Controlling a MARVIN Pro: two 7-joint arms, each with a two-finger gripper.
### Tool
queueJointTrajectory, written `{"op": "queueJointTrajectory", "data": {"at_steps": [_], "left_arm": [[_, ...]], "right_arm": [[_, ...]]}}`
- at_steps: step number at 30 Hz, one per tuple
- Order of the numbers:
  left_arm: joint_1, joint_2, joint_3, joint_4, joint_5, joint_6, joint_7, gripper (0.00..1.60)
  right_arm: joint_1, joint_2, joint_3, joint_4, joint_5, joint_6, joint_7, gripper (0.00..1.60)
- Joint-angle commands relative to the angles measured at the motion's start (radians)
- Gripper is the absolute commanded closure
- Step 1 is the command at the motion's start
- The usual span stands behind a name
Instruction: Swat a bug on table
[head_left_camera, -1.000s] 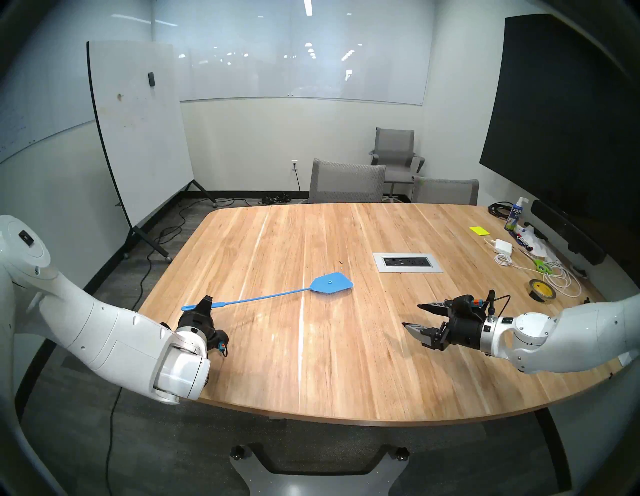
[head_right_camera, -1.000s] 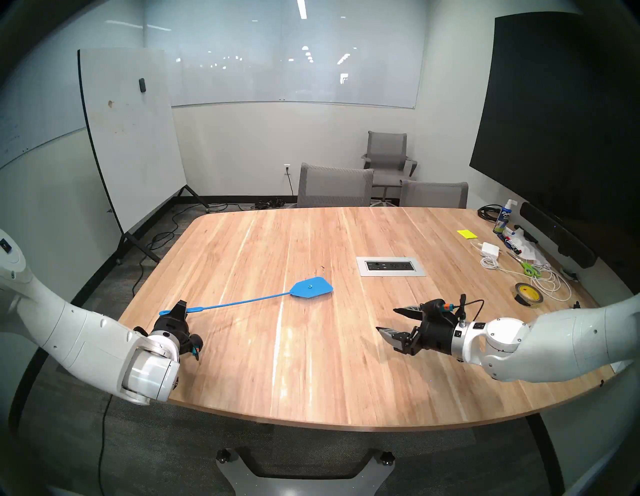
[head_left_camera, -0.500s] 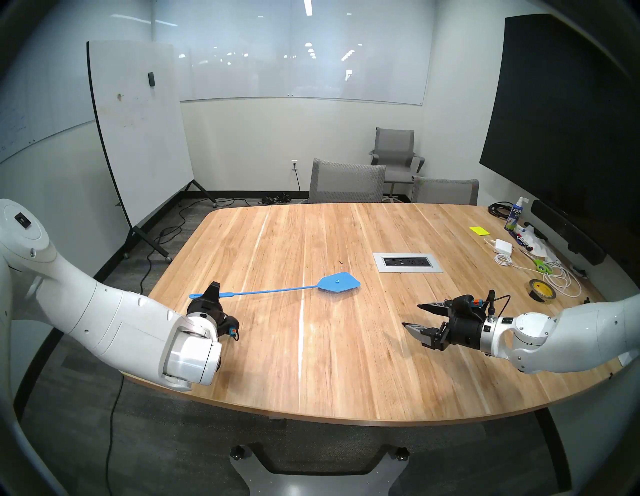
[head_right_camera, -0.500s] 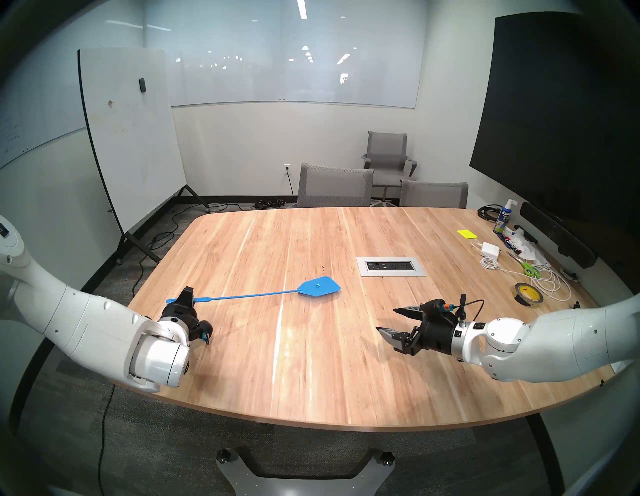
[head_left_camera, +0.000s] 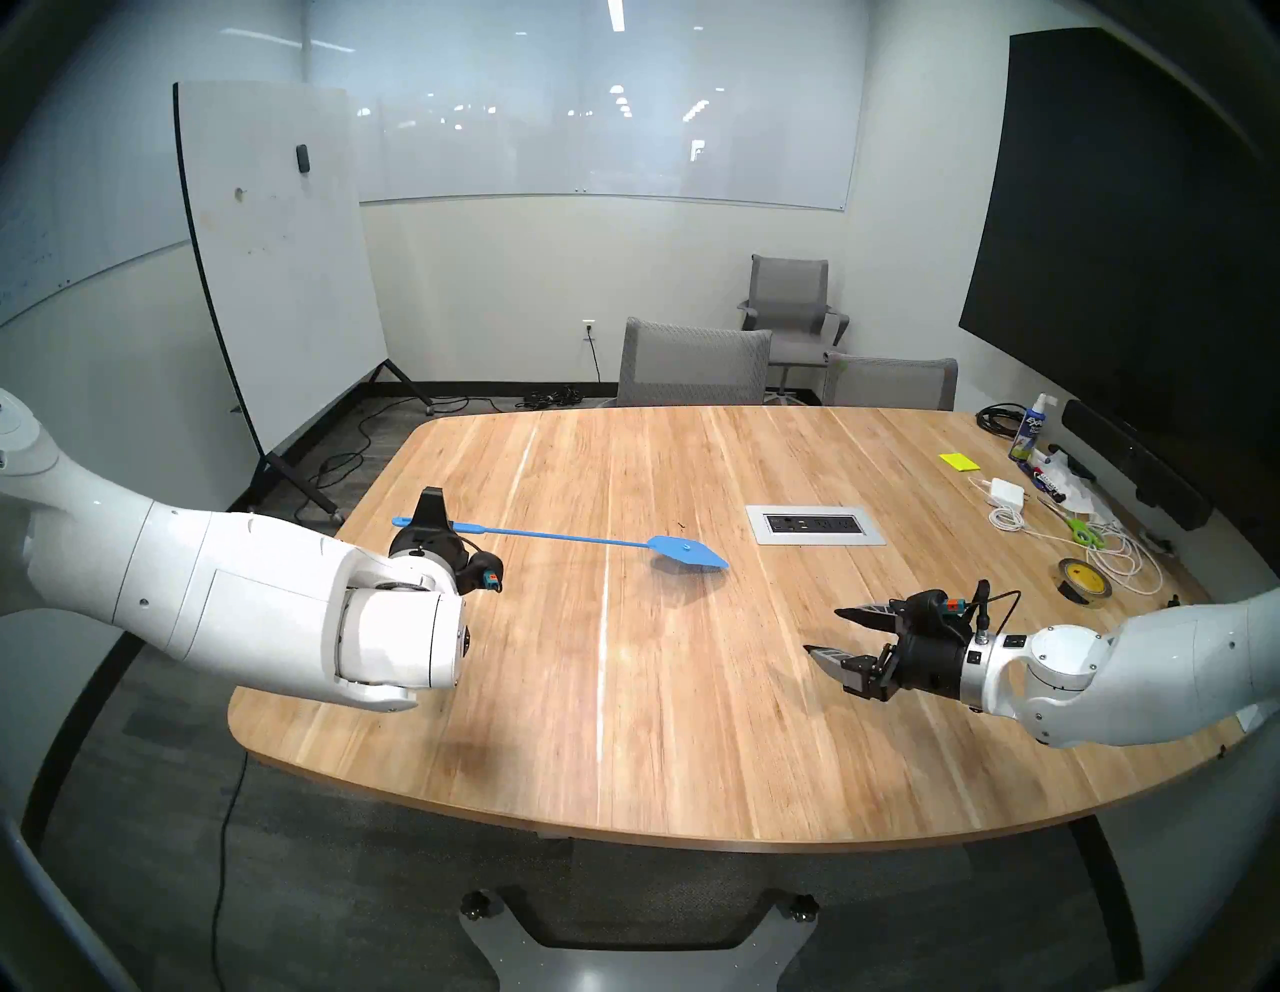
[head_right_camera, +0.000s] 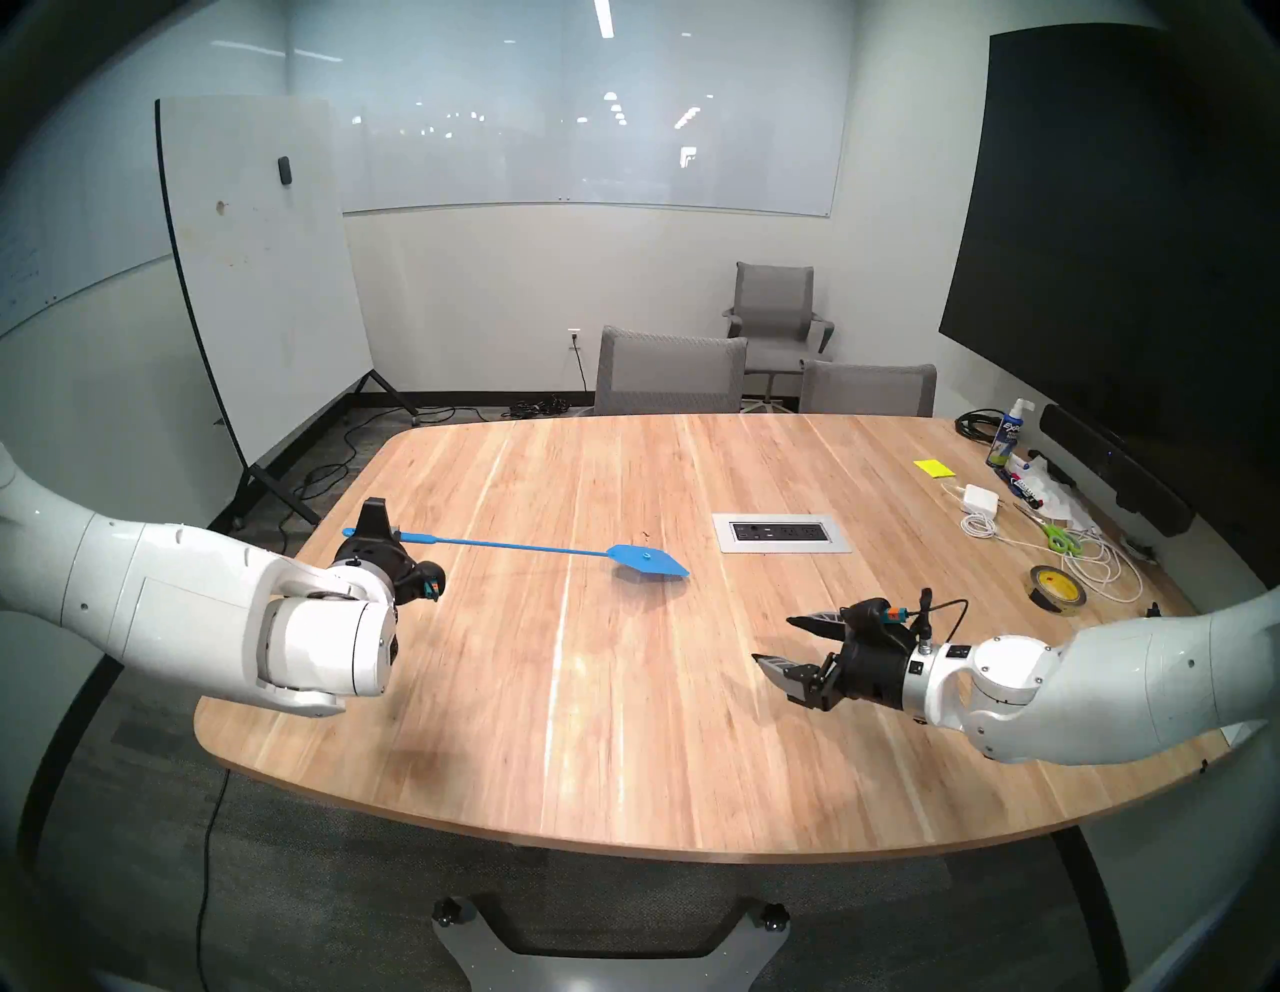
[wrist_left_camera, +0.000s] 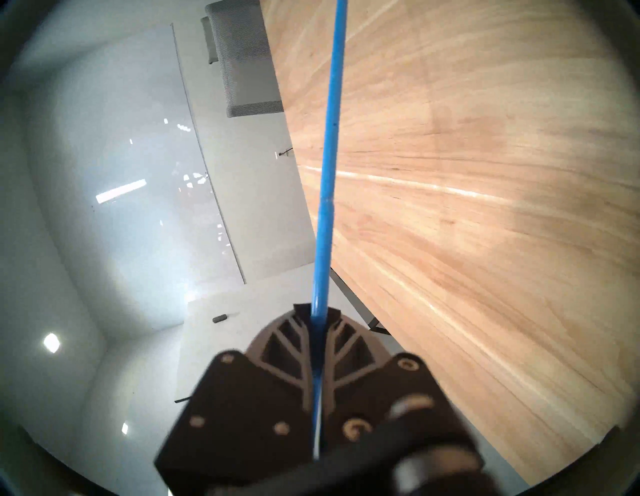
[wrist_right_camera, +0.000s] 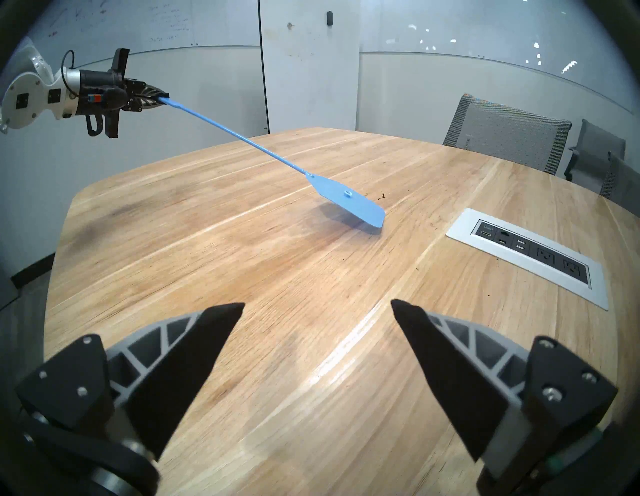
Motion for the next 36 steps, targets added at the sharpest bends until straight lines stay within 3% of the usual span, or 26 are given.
{"op": "queueJointTrajectory", "data": {"at_steps": [1,9,12,13,17,26,36], "left_arm": [[-0.047,0.077,-0.068,-0.036,-0.033,-0.001,0.106,1.6],[-0.043,0.148,-0.125,-0.08,-0.082,-0.001,0.097,1.6],[-0.04,0.176,-0.136,-0.097,-0.116,-0.001,0.101,1.6],[-0.033,0.197,-0.147,-0.11,-0.168,-0.001,0.118,1.6],[-0.033,0.208,-0.153,-0.115,-0.192,-0.001,0.103,1.6],[-0.08,0.288,-0.205,-0.174,-0.46,-0.001,0.004,1.6],[-0.163,0.315,-0.18,-0.171,-0.727,-0.001,-0.077,1.6]], "right_arm": [[0.011,-0.001,0.009,0.001,0.001,-0.003,0.0,0.0],[0.011,-0.001,0.009,0.001,0.001,-0.003,0.0,0.0],[0.011,-0.001,0.01,0.001,0.001,-0.003,0.001,0.0],[0.011,-0.001,0.01,0.001,0.001,-0.003,0.001,0.0],[0.011,-0.001,0.01,0.001,0.001,-0.002,0.001,0.0],[0.012,-0.001,0.01,0.001,0.002,-0.002,0.001,0.0],[0.012,0.0,0.01,0.001,0.002,-0.002,0.002,0.0]]}}
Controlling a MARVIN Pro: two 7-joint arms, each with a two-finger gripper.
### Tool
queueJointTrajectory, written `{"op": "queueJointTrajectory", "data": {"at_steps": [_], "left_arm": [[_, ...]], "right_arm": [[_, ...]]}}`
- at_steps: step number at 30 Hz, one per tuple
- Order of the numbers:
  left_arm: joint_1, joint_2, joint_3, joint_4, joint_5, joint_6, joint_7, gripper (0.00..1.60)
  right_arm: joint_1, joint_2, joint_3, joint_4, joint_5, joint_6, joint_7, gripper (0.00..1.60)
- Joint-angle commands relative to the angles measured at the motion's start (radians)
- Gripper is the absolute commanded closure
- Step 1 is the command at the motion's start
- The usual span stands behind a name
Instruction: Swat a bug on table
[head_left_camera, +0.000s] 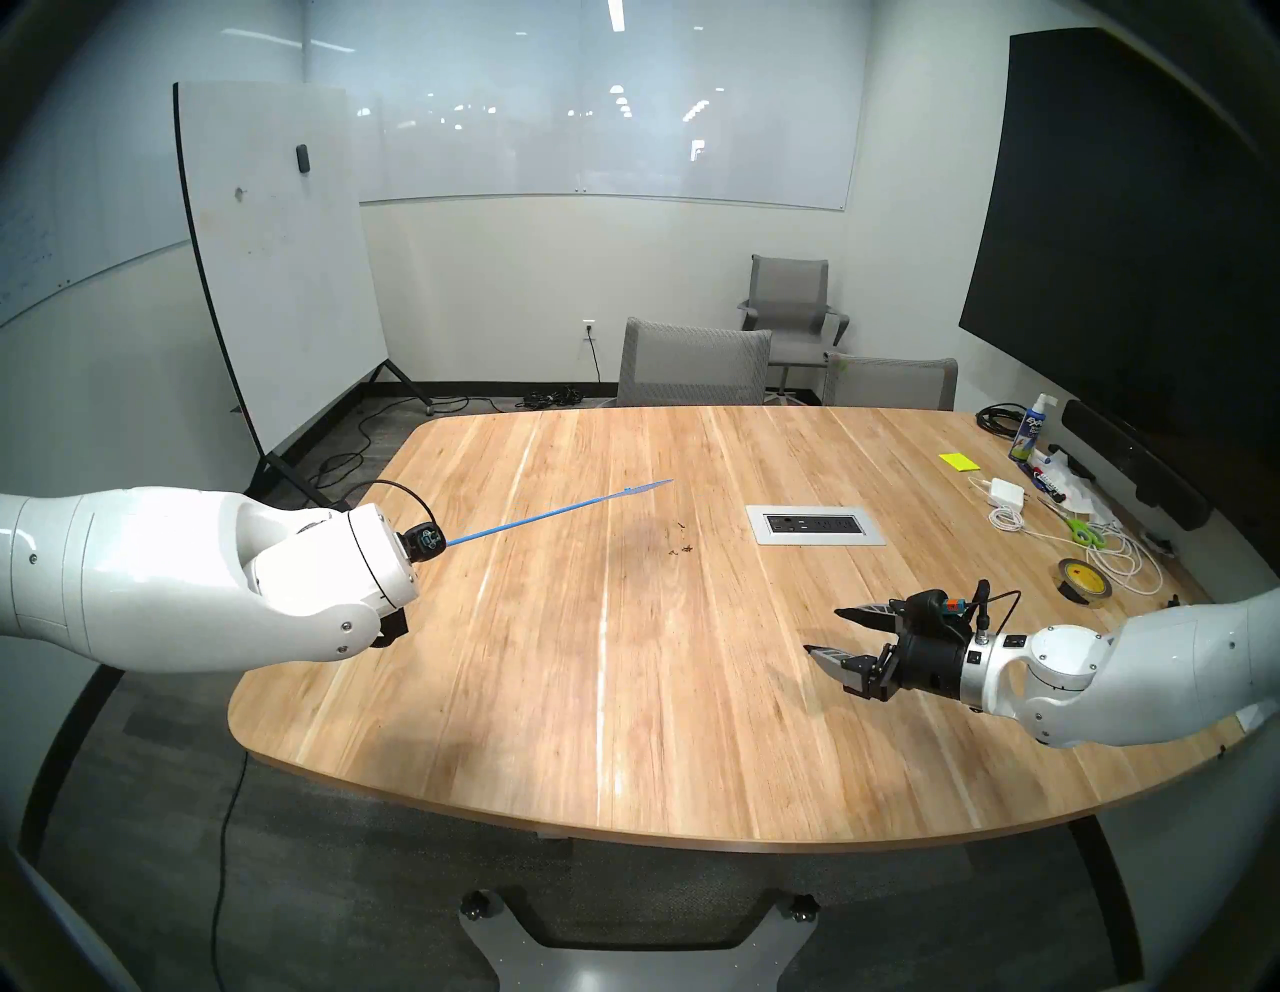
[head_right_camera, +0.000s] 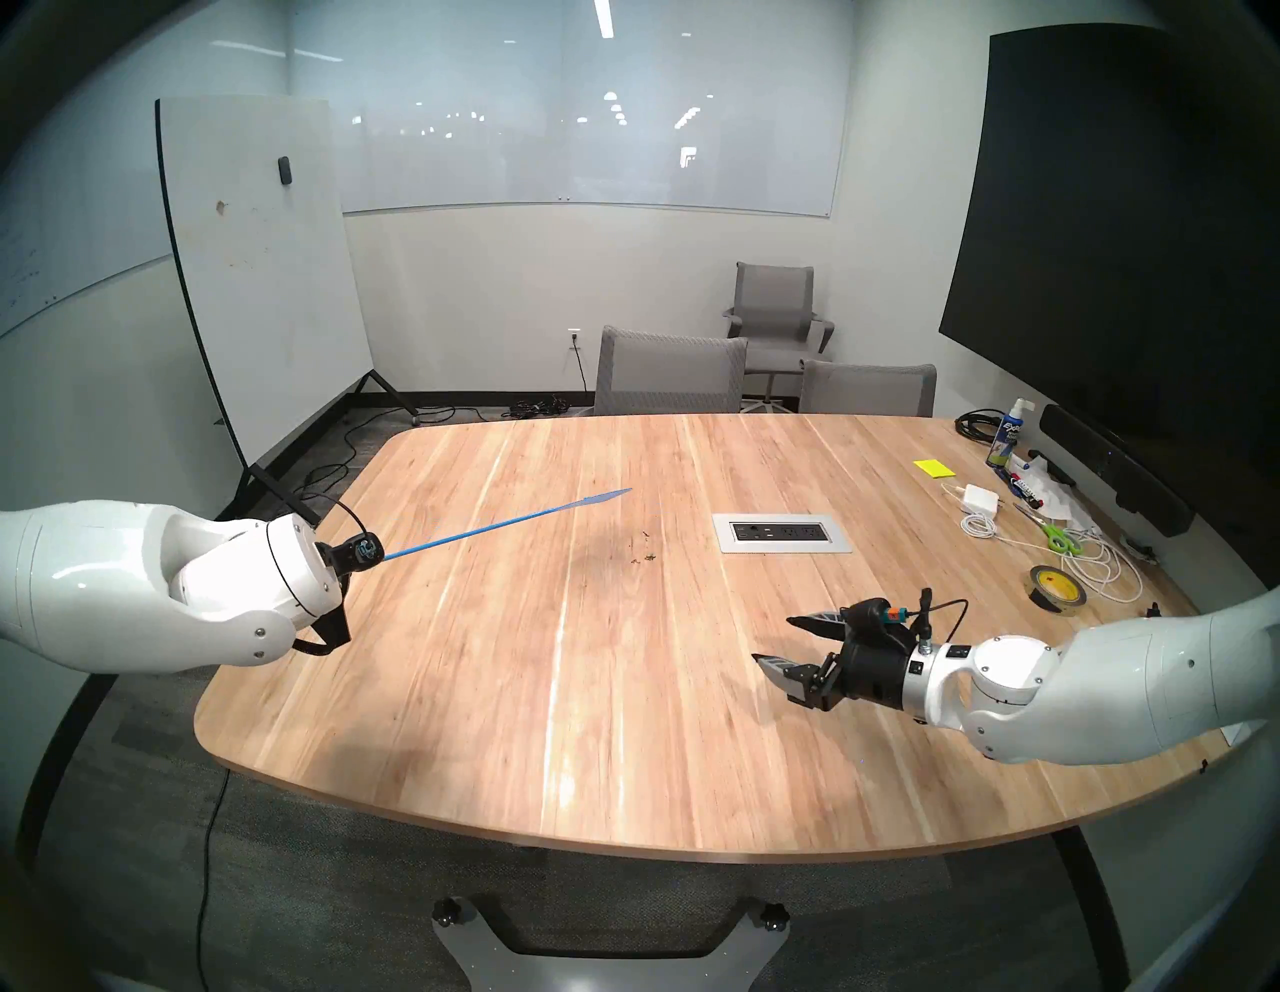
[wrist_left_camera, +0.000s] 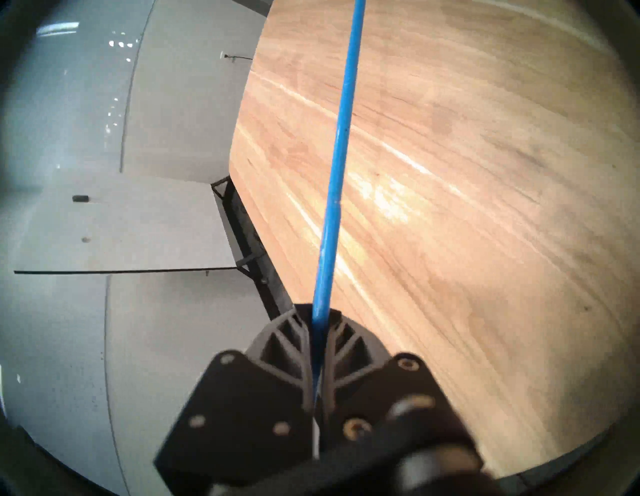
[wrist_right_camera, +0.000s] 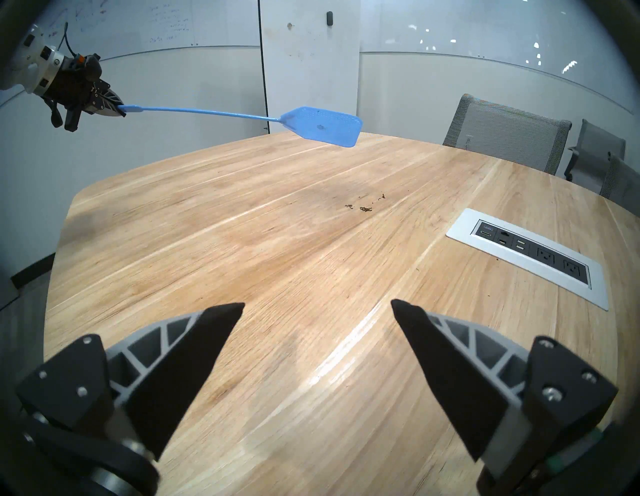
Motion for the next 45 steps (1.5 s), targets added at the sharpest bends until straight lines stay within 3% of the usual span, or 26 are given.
{"op": "queueJointTrajectory", "data": {"at_steps": [1,9,19,33,45], "left_arm": [[-0.093,0.022,0.005,0.012,-0.15,-0.001,-0.052,1.6],[-0.109,-0.042,0.058,0.068,-0.252,-0.001,-0.101,1.6],[-0.022,-0.103,0.06,0.11,-0.227,-0.055,-0.089,1.6],[0.097,-0.187,0.042,0.213,-0.256,-0.209,-0.083,1.6],[0.168,-0.244,0.051,0.291,-0.218,-0.3,-0.106,1.6]], "right_arm": [[0.012,0.0,0.01,0.001,0.002,-0.002,0.002,0.0],[0.012,0.0,0.01,0.001,0.003,-0.001,0.003,0.0],[0.012,0.0,0.01,0.001,0.003,-0.001,0.003,0.0],[0.012,0.0,0.011,0.001,0.003,-0.001,0.003,0.0],[0.012,0.0,0.011,0.001,0.003,-0.001,0.003,0.0]]}}
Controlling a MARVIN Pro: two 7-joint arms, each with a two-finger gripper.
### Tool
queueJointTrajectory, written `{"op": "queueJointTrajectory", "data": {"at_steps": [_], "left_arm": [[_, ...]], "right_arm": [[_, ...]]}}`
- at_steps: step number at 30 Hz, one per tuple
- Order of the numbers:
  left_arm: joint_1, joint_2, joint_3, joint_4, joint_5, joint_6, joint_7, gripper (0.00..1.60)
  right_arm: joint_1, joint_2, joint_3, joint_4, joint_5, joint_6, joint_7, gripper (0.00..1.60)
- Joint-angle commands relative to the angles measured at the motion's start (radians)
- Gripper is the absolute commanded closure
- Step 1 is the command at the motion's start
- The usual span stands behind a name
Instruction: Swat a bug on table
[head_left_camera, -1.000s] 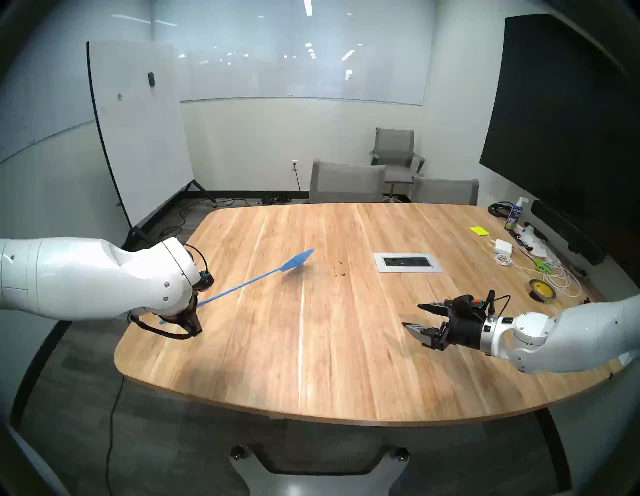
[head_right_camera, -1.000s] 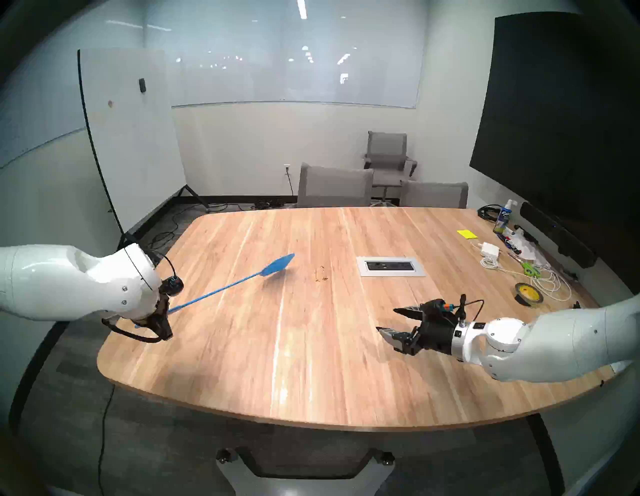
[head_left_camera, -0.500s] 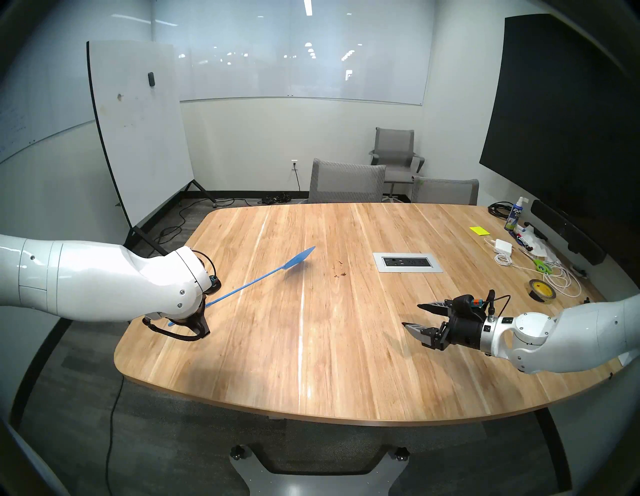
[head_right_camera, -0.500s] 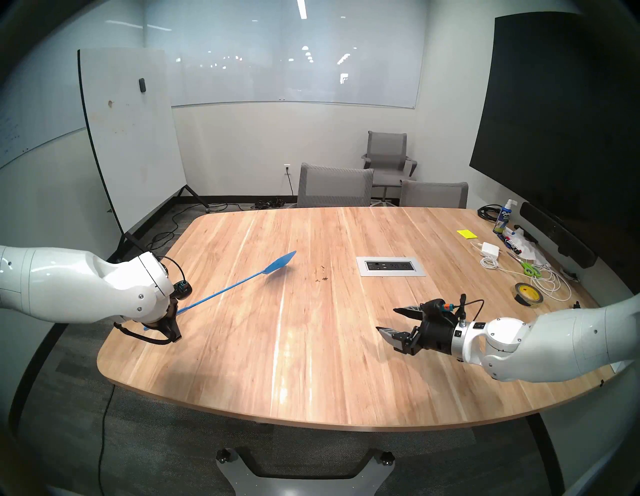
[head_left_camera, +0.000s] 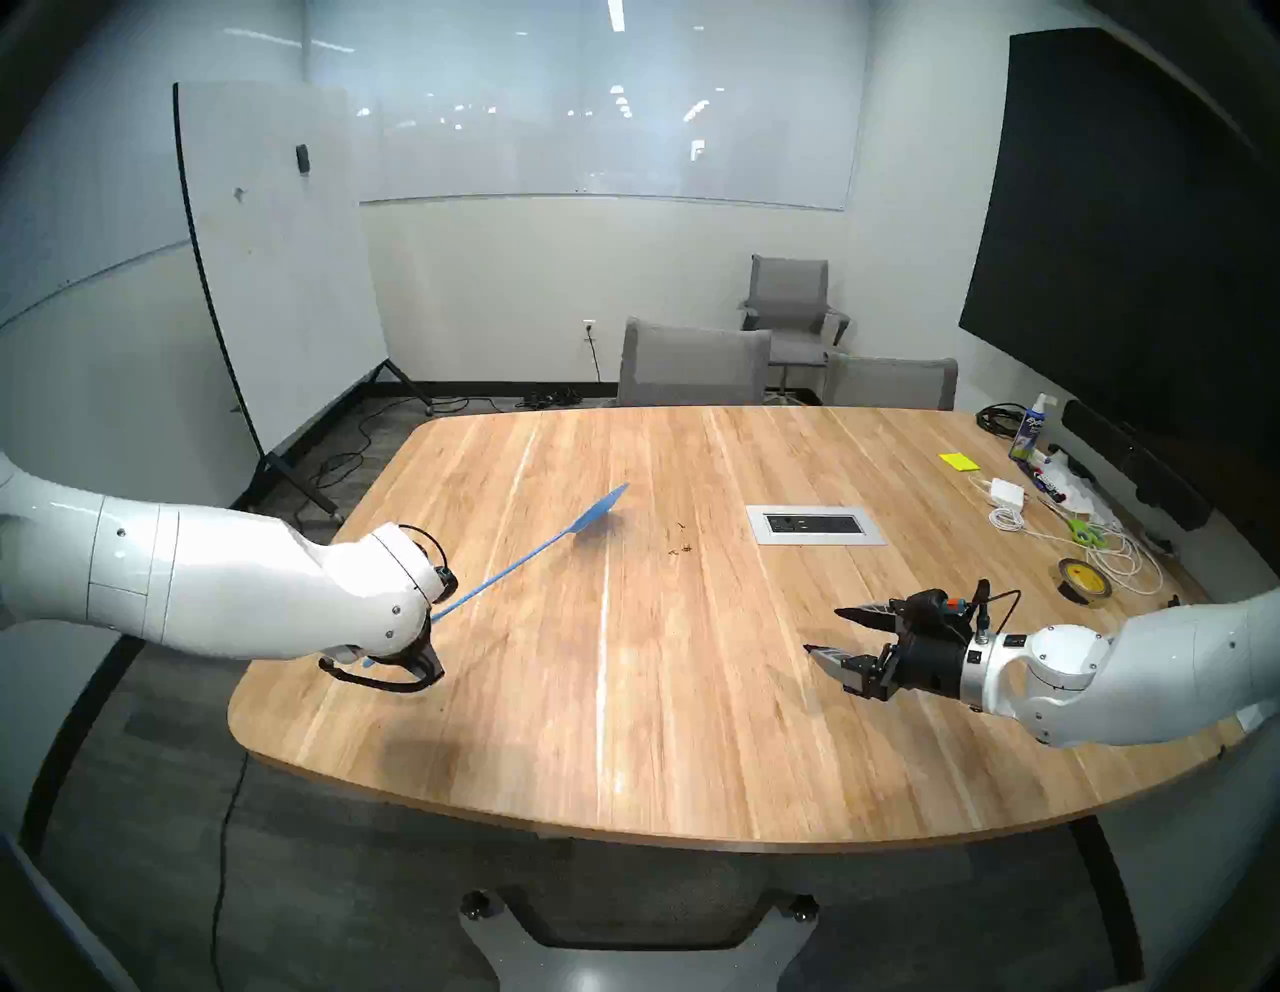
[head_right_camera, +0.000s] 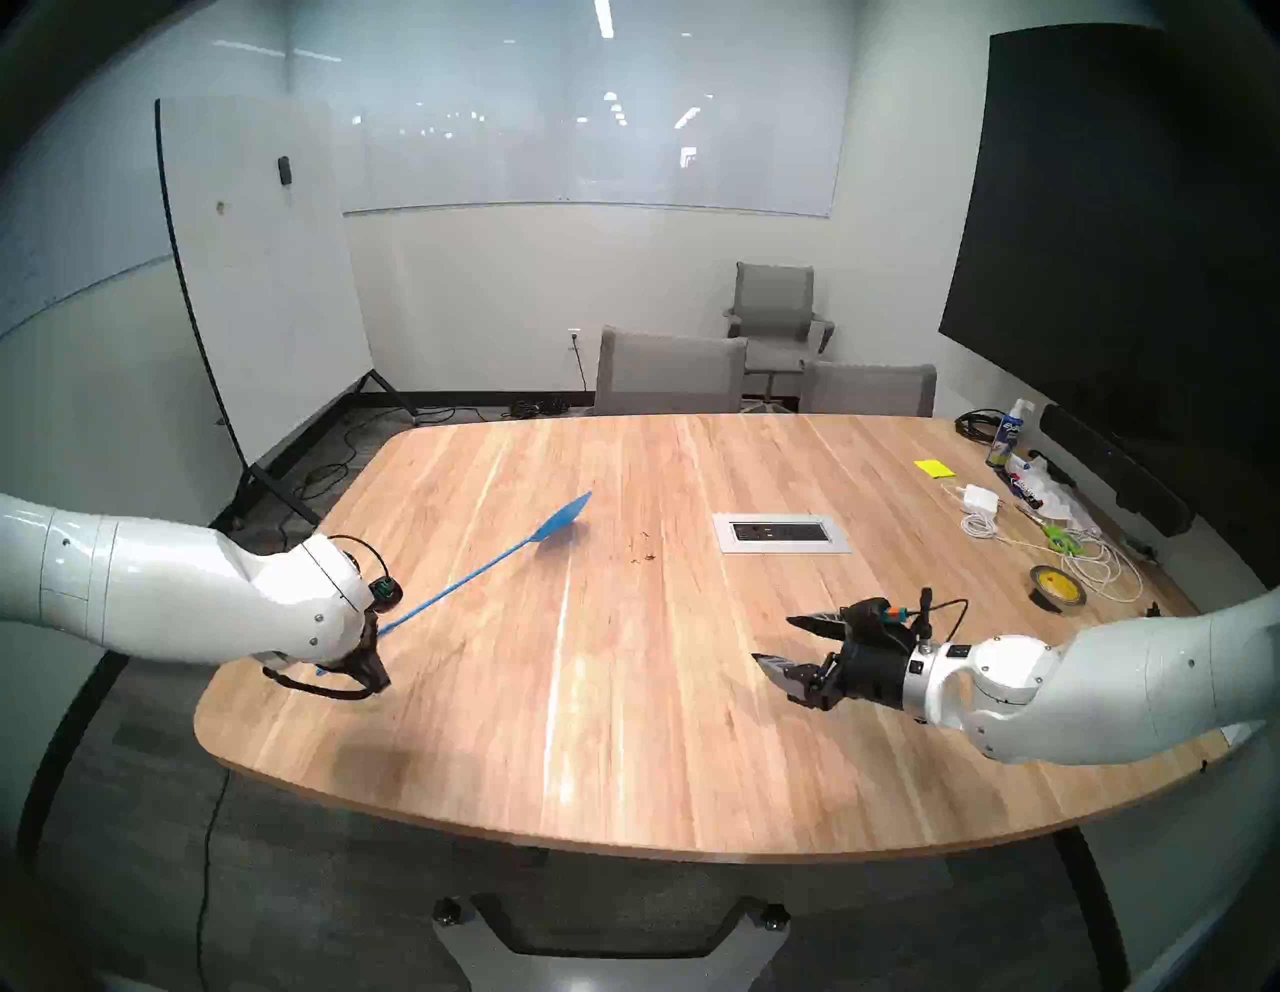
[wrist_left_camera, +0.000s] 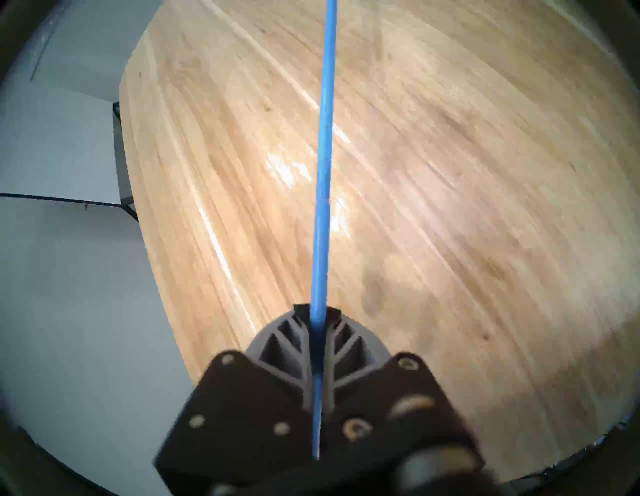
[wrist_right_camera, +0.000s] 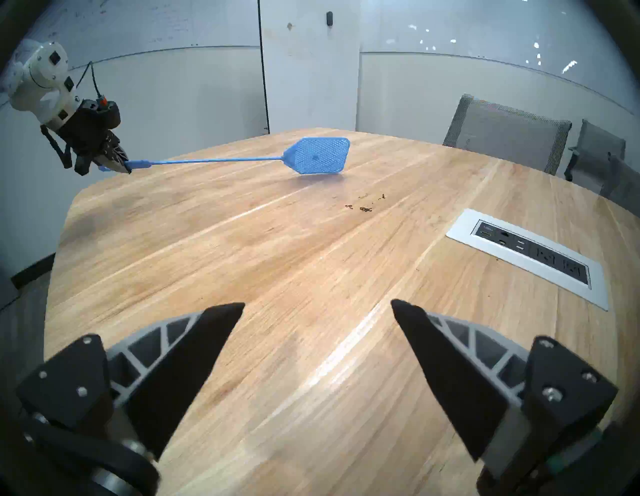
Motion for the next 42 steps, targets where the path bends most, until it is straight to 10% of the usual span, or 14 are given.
{"op": "queueJointTrajectory", "data": {"at_steps": [1,21,22,26,42], "left_arm": [[0.04,-0.052,-0.005,0.037,0.033,-0.049,-0.012,1.6],[0.06,-0.075,-0.01,0.081,0.02,-0.03,-0.09,1.6],[0.06,-0.076,-0.011,0.082,0.018,-0.029,-0.09,1.2],[0.057,-0.077,-0.012,0.083,0.008,-0.024,-0.087,0.43],[-0.002,0.012,-0.023,0.01,0.002,-0.025,-0.143,0.28]], "right_arm": [[0.012,-0.001,0.01,0.001,0.002,-0.002,0.002,0.0],[0.012,0.0,0.01,0.001,0.002,-0.001,0.002,0.0],[0.012,0.0,0.01,0.001,0.002,-0.001,0.002,0.0],[0.012,0.0,0.01,0.001,0.002,-0.001,0.002,0.0],[0.011,0.0,0.01,0.001,0.002,-0.002,0.002,0.0]]}}
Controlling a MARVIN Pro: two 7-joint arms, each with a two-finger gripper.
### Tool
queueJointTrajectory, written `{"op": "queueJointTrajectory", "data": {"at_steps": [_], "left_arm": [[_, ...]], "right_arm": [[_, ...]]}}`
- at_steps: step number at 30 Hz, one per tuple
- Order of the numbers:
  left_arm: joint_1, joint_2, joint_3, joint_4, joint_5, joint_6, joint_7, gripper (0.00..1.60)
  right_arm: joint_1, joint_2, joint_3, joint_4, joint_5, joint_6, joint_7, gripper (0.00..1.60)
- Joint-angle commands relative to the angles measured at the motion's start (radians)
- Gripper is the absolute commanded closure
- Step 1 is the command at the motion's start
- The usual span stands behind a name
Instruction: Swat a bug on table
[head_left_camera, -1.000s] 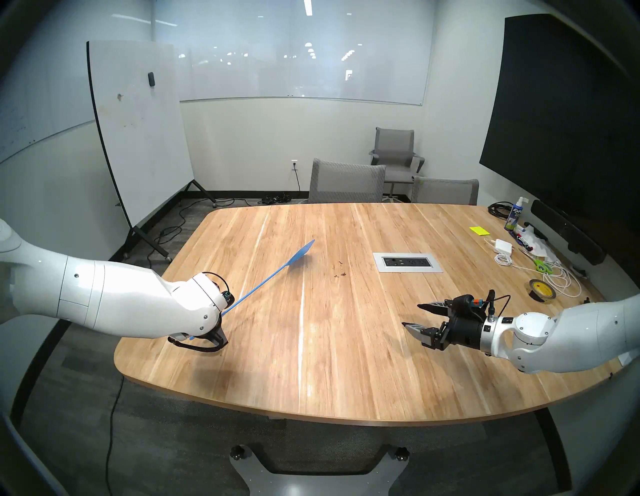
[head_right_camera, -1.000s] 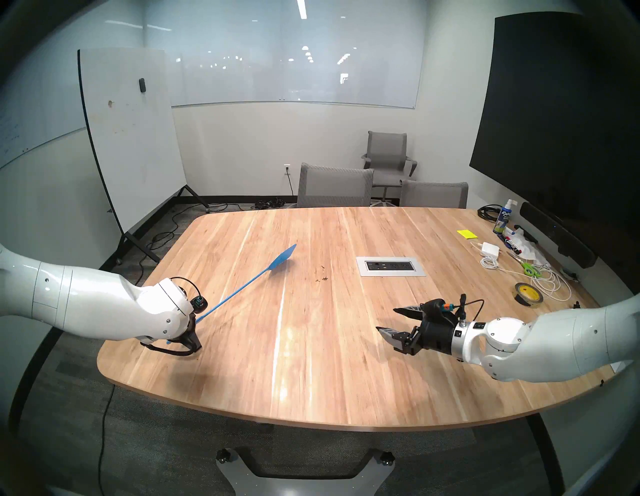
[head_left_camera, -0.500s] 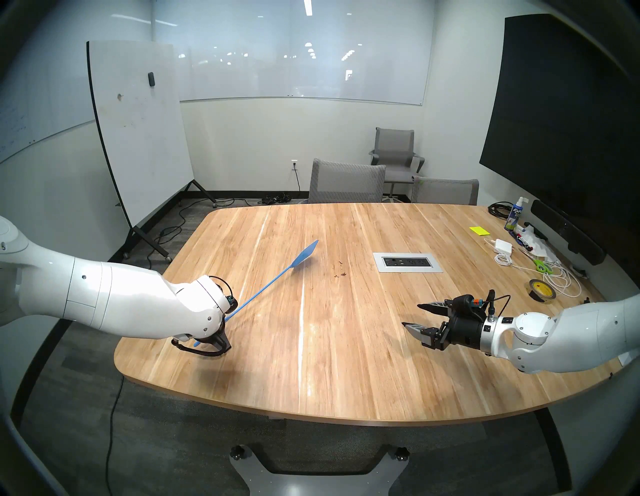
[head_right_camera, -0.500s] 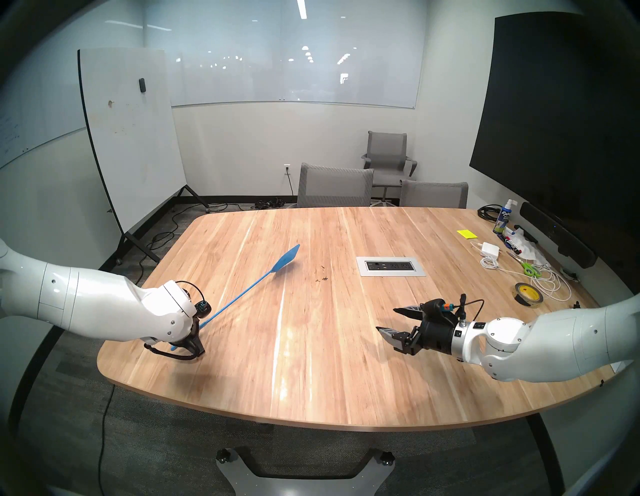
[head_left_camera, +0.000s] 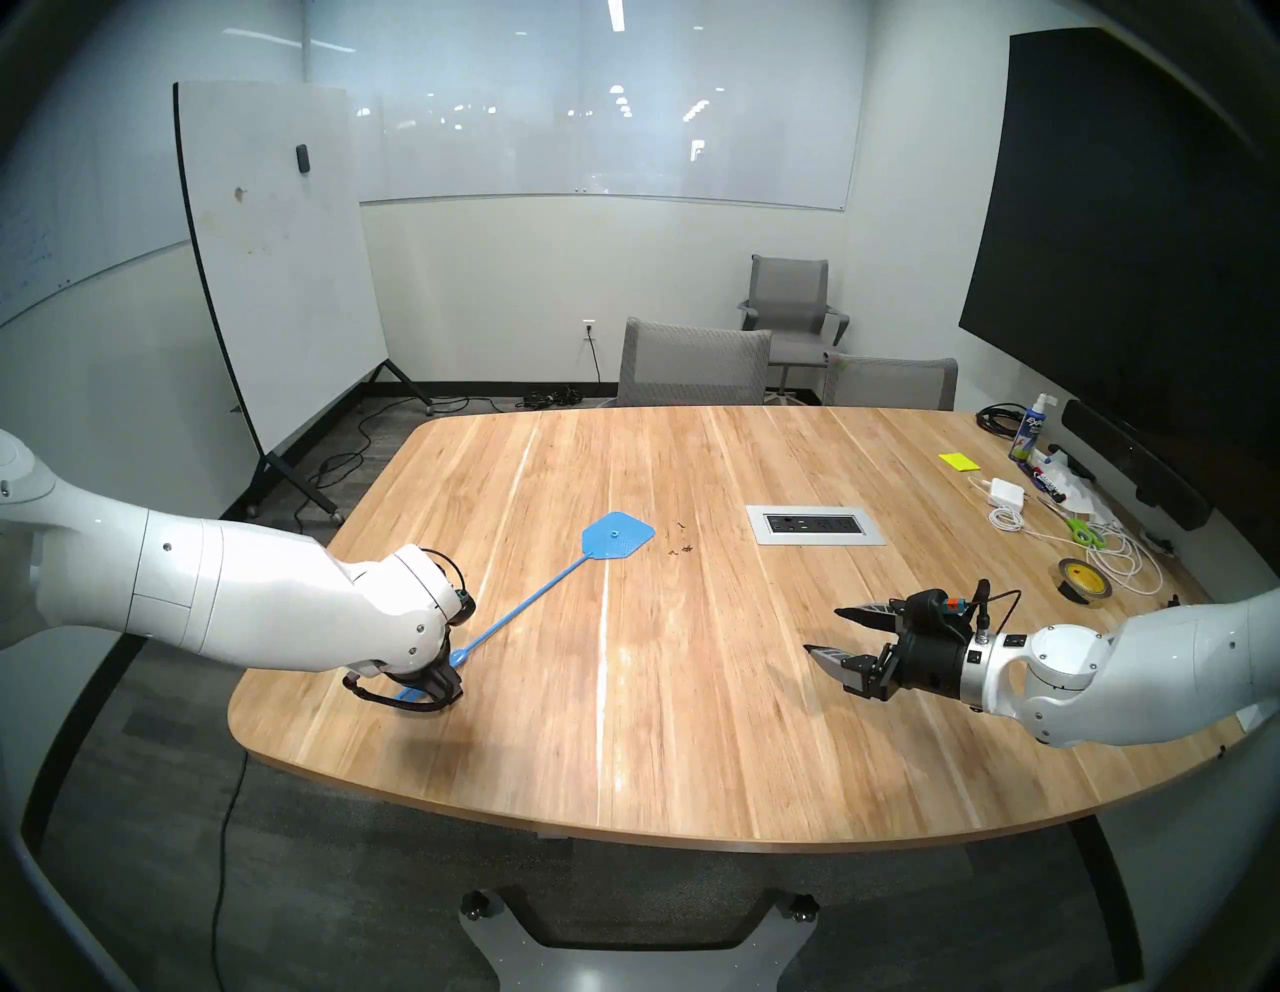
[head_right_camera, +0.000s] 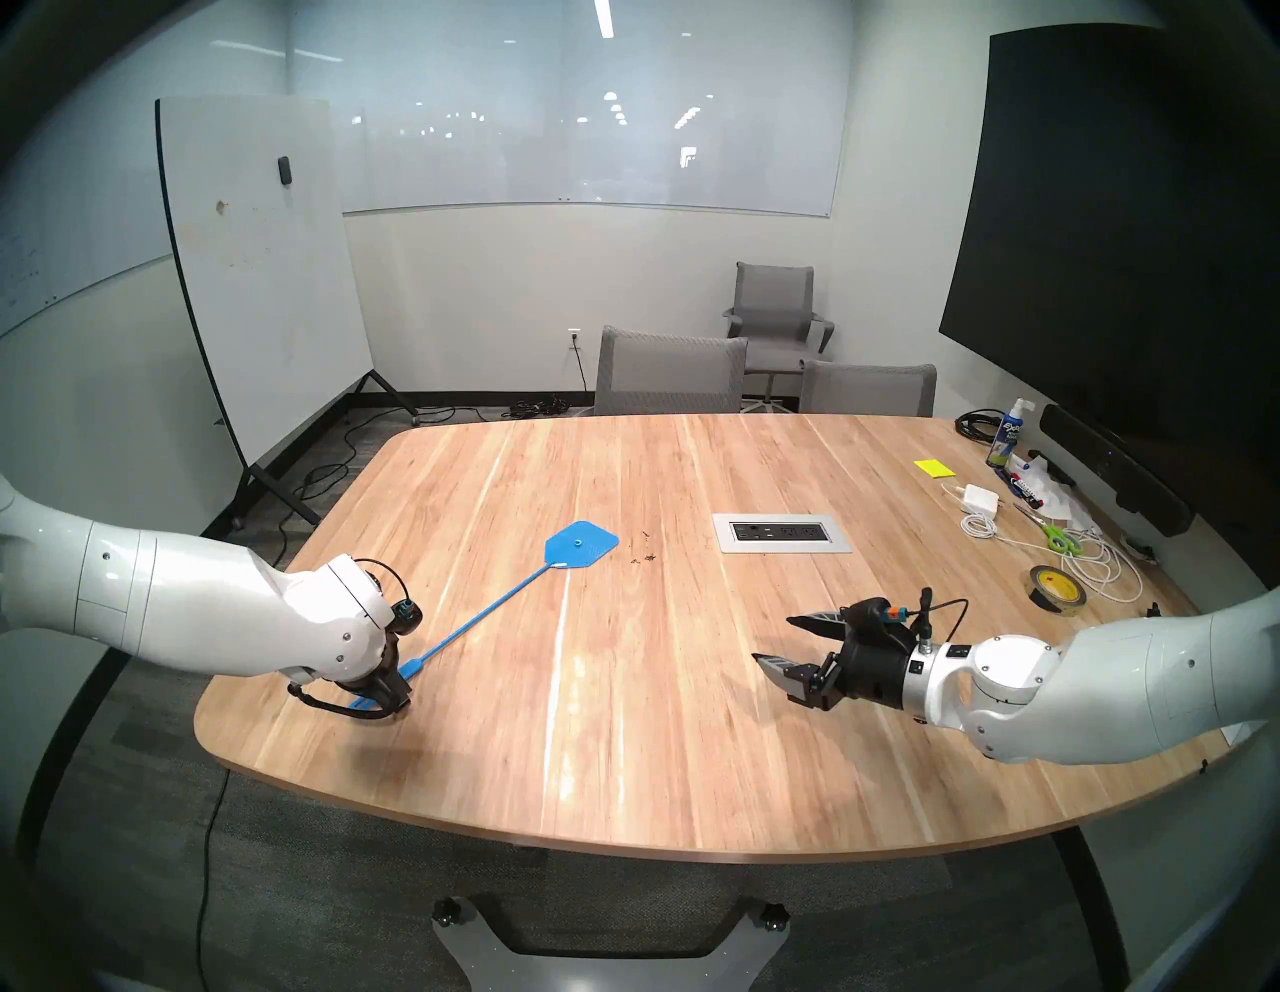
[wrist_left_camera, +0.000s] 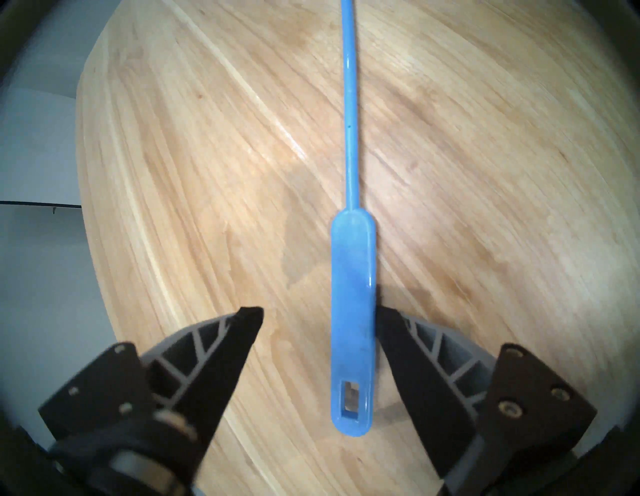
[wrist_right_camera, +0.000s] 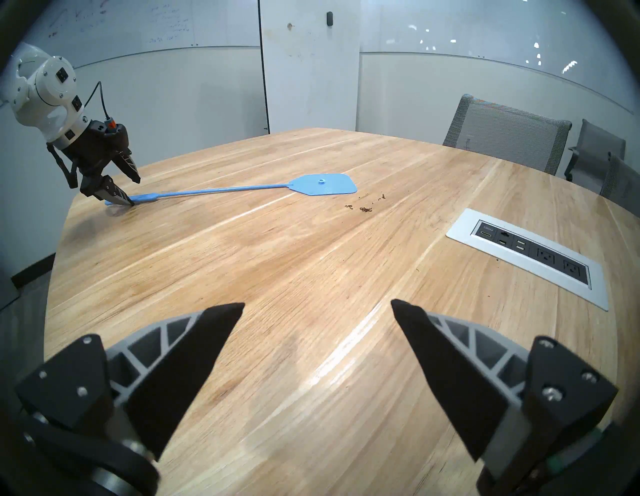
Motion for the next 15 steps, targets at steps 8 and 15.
{"op": "queueJointTrajectory", "data": {"at_steps": [8,15], "left_arm": [[-0.119,0.164,-0.026,-0.137,0.015,0.01,-0.103,0.18],[-0.141,0.227,-0.025,-0.152,0.037,0.023,-0.187,0.18]], "right_arm": [[0.011,-0.001,0.009,0.001,0.002,-0.002,0.001,0.0],[0.011,-0.001,0.01,0.001,0.002,-0.002,0.001,0.0]]}}
